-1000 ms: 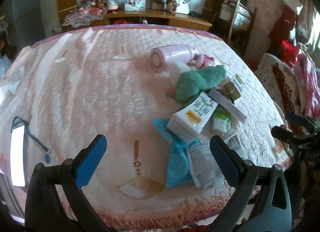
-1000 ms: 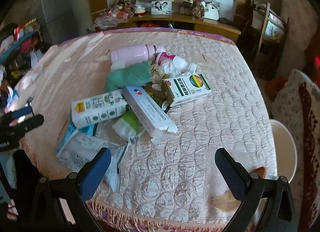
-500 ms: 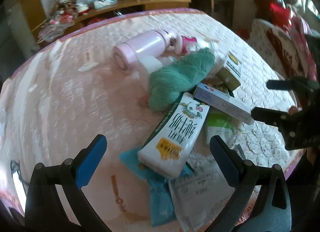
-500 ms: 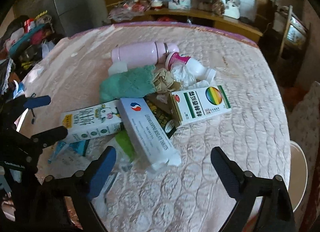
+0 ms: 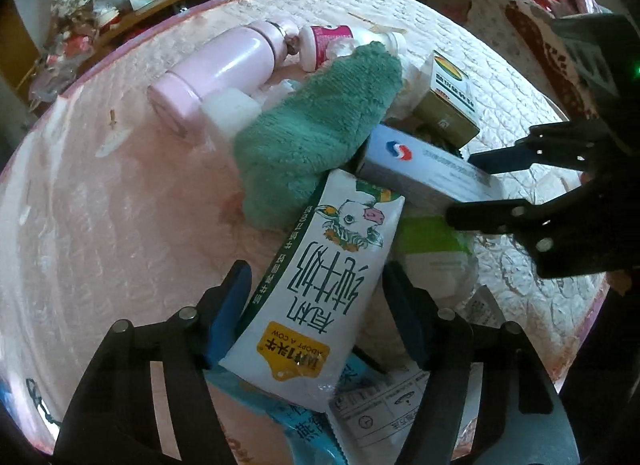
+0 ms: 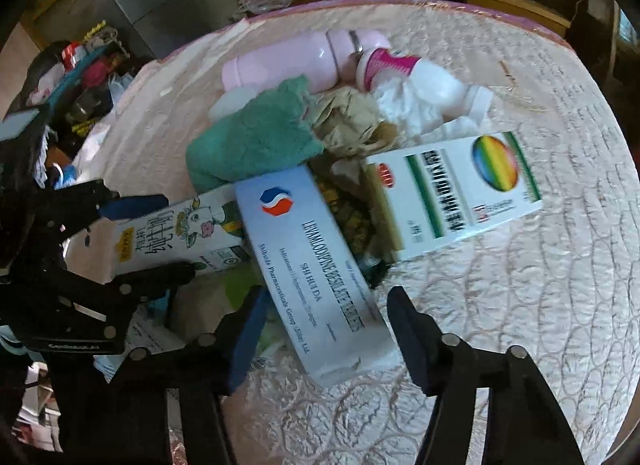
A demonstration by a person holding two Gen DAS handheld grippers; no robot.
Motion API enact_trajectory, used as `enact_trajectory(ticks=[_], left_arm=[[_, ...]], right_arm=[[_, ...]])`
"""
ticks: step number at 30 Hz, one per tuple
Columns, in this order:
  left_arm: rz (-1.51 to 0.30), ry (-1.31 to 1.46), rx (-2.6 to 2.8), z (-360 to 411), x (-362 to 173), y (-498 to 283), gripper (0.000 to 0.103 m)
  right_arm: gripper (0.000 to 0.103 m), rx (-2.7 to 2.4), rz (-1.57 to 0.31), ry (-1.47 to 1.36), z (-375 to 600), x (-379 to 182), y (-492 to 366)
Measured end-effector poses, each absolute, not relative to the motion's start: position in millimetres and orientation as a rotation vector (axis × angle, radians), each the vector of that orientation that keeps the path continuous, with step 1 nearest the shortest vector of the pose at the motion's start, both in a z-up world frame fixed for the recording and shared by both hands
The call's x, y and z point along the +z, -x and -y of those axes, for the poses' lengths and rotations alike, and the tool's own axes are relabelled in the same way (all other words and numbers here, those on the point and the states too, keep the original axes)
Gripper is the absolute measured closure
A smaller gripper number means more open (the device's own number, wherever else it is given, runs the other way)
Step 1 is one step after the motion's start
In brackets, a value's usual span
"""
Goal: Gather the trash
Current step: 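Grasp the white milk carton with the left tool while the right tool grasps the white medicine box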
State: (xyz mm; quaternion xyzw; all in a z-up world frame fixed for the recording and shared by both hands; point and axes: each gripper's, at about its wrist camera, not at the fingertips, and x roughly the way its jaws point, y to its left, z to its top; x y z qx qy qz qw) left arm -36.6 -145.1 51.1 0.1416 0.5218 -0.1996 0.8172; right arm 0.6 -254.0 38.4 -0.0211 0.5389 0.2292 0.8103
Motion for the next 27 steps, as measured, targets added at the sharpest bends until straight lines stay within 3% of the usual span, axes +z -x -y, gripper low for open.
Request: enact_trajectory(ticks=[2, 8, 21, 27], left_arm=[[-1.114, -0.268, -0.428, 140.1, 55.3, 37.4, 0.046], [-1.081, -0.164, -0.449, 124.6, 82.2, 50.0, 0.054], [-1.123, -0.212, -0.41, 143.3, 71.5, 79.6, 0.055], [-1.102, -0.264, -0.378, 151.1, 66.0, 81.2, 0.051]], right_arm=[[0.051, 0.479, -1.123, 0.058, 249.9, 42.0, 3.1], [0.055, 0.462, -1.037, 0.065, 257.5, 73.1, 37.3], [0.054, 0.416, -1.126, 0.081, 277.7, 56.4, 69.2], [0.053, 0.384, -1.144, 0.097, 265.1, 43.3, 57.9]])
